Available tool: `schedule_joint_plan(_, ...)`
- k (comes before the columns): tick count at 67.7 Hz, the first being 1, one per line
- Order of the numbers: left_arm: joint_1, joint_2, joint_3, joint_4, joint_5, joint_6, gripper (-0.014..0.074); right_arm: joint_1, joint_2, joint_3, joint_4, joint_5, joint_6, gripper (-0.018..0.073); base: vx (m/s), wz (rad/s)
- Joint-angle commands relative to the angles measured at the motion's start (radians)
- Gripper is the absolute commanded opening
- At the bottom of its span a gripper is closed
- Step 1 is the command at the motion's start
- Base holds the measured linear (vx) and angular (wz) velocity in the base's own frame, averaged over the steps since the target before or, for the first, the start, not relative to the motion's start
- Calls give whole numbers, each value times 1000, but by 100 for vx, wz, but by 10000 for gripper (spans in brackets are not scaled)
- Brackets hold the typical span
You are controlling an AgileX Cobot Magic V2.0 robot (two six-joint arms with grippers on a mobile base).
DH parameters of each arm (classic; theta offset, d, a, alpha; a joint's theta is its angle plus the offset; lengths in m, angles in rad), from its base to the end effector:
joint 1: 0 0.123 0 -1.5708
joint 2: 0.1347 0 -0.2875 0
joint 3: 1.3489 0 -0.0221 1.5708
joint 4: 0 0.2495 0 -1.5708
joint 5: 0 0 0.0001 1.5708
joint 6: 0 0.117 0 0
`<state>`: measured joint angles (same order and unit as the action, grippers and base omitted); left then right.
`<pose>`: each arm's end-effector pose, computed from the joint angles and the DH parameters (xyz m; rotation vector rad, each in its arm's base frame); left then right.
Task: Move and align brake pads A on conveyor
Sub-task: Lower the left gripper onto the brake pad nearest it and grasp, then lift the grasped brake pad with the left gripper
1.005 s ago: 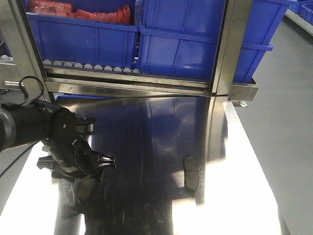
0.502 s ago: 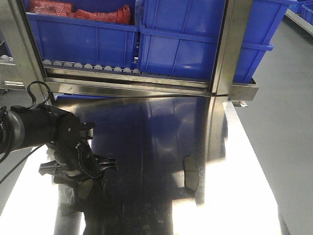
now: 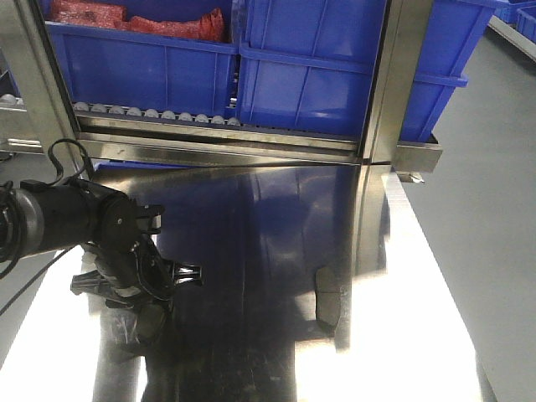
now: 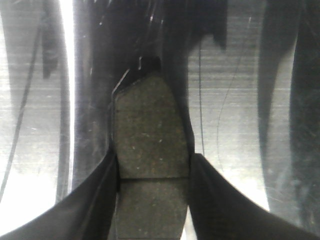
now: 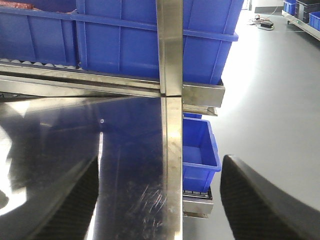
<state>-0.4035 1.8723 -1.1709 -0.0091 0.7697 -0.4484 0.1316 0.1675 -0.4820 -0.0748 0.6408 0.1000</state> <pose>0.3306 -0.1419 0.1429 -0.0755 2.9707 -0.1245 0.0603 0.0027 0.2988 -0.0510 1.8083 0.0816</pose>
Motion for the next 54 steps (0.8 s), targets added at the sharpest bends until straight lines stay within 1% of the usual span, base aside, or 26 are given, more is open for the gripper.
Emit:
schedule_joint_plan(1,-5,-54,-21,9,-16,-4,-7,-1,14,-24,-10,-72,1,487,0,0)
schedule_joint_plan(11,-13,-141,5,76,-29,-17,-6,-1,14,-24,-10,-72,1,487,0,0)
schedule_joint_plan(18,-13,-227,36,90,-50,-19,-6,-1,14,-24,-10,-72,1,487,0,0)
schedule_joint_plan(29,-13,-367,89,120,-38,-19,-6,-1,14,-24,-10,-72,1,487,0,0)
schedule_joint_plan(40,-13,-541,160,123,-37,-19,-6,-1,14,-24,-10,-72,1,487,0,0)
schedule_joint_plan(54,-13,-780,263,121,-8,22,-6,-1,14,-24,-10,-72,1,487,0,0)
